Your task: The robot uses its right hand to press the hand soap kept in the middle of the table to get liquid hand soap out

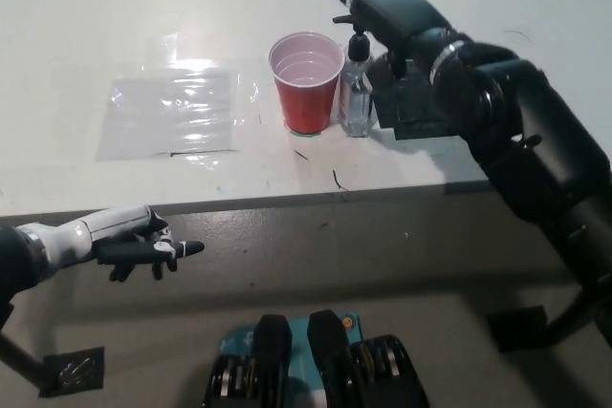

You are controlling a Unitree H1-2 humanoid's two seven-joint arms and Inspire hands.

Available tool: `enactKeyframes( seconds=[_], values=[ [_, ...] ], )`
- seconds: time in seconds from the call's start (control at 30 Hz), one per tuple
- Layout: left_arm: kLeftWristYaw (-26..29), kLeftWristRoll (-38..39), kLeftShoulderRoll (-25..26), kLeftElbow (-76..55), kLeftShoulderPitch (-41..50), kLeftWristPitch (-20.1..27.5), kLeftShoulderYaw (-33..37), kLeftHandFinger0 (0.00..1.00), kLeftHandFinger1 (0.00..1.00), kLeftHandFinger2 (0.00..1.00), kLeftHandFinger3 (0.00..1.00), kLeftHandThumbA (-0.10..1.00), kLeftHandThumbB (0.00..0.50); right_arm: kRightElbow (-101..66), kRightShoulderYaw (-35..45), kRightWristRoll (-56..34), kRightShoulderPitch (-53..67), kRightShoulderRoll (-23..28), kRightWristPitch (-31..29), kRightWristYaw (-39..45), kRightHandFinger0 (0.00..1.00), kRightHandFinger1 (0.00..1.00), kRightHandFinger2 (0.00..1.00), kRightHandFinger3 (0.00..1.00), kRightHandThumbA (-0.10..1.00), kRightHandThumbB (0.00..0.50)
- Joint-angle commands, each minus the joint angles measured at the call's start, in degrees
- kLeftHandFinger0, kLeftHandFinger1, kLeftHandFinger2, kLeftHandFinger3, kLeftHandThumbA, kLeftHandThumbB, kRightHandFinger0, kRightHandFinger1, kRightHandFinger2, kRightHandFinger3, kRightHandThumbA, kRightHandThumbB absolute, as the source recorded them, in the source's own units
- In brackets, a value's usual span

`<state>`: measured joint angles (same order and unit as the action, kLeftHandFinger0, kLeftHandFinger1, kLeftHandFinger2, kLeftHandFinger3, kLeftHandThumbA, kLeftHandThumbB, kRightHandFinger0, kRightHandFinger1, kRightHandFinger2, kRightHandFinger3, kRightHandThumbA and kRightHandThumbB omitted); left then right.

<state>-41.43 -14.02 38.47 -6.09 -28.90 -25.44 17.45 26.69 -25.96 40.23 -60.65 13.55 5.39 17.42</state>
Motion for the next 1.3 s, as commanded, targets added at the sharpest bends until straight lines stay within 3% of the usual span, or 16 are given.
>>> enactKeyframes(
  seconds=[0.0,0.2,0.27,0.4,0.6,0.77,0.87,0.97,1.07,1.1,1.17,1.2,1.23,1.27],
  values=[
    [-0.71,1.28,2.43,-0.58,-0.42,-1.13,-1.83,0.23,0.17,0.39,0.50,0.81,0.337,-4.97,2.54,-1.87,-4.94,2.75,0.31,2.89,1.00,1.00,1.00,1.00,1.00,0.382],
    [-0.61,1.24,2.67,-0.49,-0.13,-1.24,-1.70,0.25,0.19,0.40,0.54,0.82,0.347,-9.39,4.37,-2.73,-4.70,5.09,1.44,5.36,1.00,1.00,1.00,1.00,1.00,0.392],
    [-0.59,1.44,2.74,-0.55,0.03,-1.30,-1.87,0.24,0.18,0.39,0.52,0.82,0.343,-10.70,5.26,-3.09,-4.72,6.02,2.20,6.27,1.00,1.00,1.00,1.00,1.00,0.368],
    [-0.20,0.94,2.74,-0.46,0.09,-1.38,-1.92,0.23,0.18,0.38,0.53,0.81,0.349,-11.88,7.19,-3.67,-4.20,8.43,2.75,6.75,1.00,1.00,1.00,1.00,1.00,0.405],
    [-0.11,1.06,2.90,-0.27,0.20,-0.36,-2.14,0.23,0.17,0.36,0.50,0.81,0.331,-15.29,9.41,-4.67,-2.31,11.11,4.22,7.80,1.00,1.00,1.00,1.00,1.00,0.376],
    [-0.16,1.34,2.83,-0.06,0.44,-0.64,-2.65,0.23,0.16,0.36,0.52,0.81,0.334,-19.49,12.17,-6.77,0.19,13.11,6.98,9.66,1.00,1.00,1.00,1.00,1.00,0.422],
    [0.14,1.14,2.74,-0.25,0.74,-0.05,-2.99,0.21,0.16,0.36,0.51,0.80,0.328,-21.76,14.38,-8.90,2.52,14.16,6.70,9.77,1.00,1.00,1.00,1.00,1.00,0.404],
    [-0.25,0.79,2.80,-0.41,0.58,-0.61,-2.89,0.23,0.19,0.38,0.53,0.81,0.317,-22.45,16.99,-10.69,5.26,14.89,6.98,9.00,1.00,1.00,1.00,1.00,1.00,0.433],
    [-0.13,1.14,2.71,-0.43,0.90,-1.11,-3.42,0.25,0.20,0.39,0.52,0.79,0.315,-23.81,18.64,-11.58,7.28,15.28,7.09,8.52,1.00,1.00,1.00,1.00,1.00,0.410],
    [0.03,0.89,2.76,-0.55,1.02,-0.97,-3.49,0.25,0.20,0.38,0.52,0.79,0.307,-25.35,23.15,-16.32,10.85,14.43,7.61,7.01,1.00,1.00,1.00,1.00,1.00,0.351],
    [0.09,0.90,2.73,-0.55,1.04,-0.96,-3.60,0.25,0.19,0.38,0.52,0.79,0.305,-25.47,24.02,-17.04,11.13,14.11,7.10,6.99,1.00,1.00,1.00,1.00,1.00,0.332],
    [0.55,0.30,2.78,-0.76,1.12,-0.46,-3.55,0.25,0.19,0.38,0.52,0.79,0.297,-28.22,27.64,-18.35,13.96,12.45,8.35,4.22,1.00,1.00,1.00,1.00,1.00,0.291],
    [0.80,0.32,2.70,-0.80,1.27,-0.08,-3.76,0.24,0.18,0.36,0.50,0.78,0.290,-28.85,29.38,-18.70,15.44,11.47,7.78,2.18,1.00,1.00,1.00,1.00,1.00,0.306],
    [0.89,0.31,2.70,-0.78,1.34,0.29,-3.81,0.23,0.18,0.36,0.50,0.78,0.282,-28.99,31.22,-19.98,16.64,10.46,7.43,1.04,1.00,1.00,1.00,1.00,1.00,0.288]
  ],
)
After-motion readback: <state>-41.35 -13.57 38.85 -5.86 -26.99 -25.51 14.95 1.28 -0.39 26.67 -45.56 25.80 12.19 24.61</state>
